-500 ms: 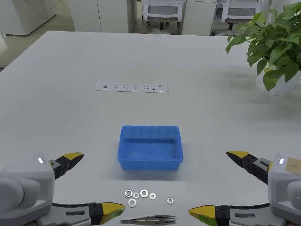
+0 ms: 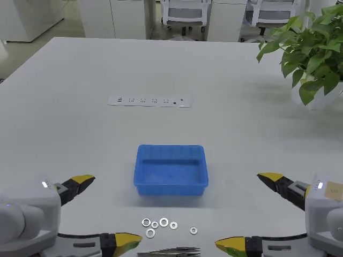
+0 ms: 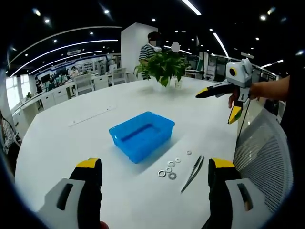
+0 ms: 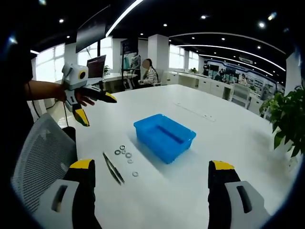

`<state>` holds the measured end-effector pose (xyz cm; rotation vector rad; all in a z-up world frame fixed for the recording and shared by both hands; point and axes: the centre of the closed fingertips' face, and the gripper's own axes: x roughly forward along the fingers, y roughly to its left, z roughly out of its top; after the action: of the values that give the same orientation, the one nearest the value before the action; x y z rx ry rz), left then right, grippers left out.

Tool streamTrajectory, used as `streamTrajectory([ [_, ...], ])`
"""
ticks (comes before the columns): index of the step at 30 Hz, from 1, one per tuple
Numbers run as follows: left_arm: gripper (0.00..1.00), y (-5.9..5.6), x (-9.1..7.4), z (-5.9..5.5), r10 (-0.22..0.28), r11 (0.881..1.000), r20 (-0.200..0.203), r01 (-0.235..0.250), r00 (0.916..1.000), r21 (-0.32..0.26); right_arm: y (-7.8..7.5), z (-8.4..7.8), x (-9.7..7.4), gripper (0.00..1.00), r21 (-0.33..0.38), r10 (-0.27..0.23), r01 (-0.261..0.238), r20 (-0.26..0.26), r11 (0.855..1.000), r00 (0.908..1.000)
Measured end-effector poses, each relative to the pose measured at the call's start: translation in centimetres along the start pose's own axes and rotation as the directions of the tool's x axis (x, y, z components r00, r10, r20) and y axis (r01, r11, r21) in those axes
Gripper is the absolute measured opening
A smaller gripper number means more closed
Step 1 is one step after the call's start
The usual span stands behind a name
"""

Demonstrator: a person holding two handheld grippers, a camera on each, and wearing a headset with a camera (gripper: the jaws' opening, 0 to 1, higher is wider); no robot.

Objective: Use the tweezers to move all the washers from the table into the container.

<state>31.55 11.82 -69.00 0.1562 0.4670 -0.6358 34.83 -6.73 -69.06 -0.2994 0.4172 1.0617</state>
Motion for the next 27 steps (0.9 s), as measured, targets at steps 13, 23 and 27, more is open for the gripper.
streamTrajectory([
  [13, 0.99, -0.08, -0.02, 0.16, -0.003, 1.000, 0.002, 0.003, 1.0000, 0.005, -0.12, 0.02, -0.12, 1.00, -0.001, -0.006, 0.006, 0.004, 1.000, 1.0000],
  [23, 0.99, 0.03, -0.04, 0.25, -0.002, 1.000, 0.008, 0.002, 1.0000, 0.005, -0.23, 0.14, -0.18, 1.00, -0.006, -0.007, 0.007, 0.009, 1.000, 0.9999],
  [27, 0.99, 0.09, -0.06, 0.21, -0.004, 1.000, 0.010, 0.004, 0.9999, 0.007, -0.15, 0.17, -0.16, 1.00, -0.008, -0.007, 0.007, 0.010, 1.000, 0.9999],
])
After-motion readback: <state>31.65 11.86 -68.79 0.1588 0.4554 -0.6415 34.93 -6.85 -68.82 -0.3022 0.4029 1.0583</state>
